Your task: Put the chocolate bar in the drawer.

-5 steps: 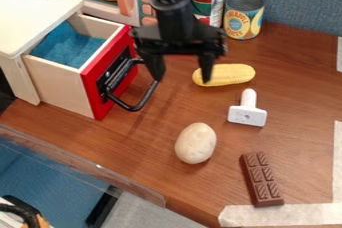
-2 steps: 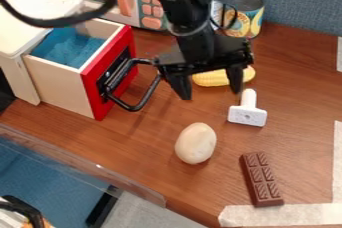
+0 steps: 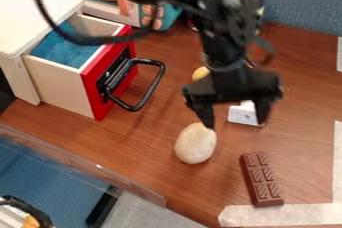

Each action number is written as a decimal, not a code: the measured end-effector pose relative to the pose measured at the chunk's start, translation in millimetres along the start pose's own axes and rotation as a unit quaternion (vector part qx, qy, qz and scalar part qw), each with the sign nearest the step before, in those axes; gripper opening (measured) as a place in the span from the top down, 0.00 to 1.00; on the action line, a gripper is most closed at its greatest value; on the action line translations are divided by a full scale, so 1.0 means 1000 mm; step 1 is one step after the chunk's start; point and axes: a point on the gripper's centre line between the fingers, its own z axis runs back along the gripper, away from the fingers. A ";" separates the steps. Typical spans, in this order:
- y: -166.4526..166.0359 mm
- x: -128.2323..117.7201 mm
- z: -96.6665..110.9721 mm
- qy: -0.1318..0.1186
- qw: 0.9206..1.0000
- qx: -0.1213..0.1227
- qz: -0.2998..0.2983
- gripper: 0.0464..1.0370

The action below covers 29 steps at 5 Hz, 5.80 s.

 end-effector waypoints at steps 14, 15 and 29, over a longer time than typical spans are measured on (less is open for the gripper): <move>-0.025 -0.053 -0.032 0.009 0.997 0.044 0.069 0.46; -0.033 -0.048 0.002 -0.005 0.997 0.006 0.074 0.46; 0.198 0.126 0.073 -0.019 0.971 0.105 0.215 0.46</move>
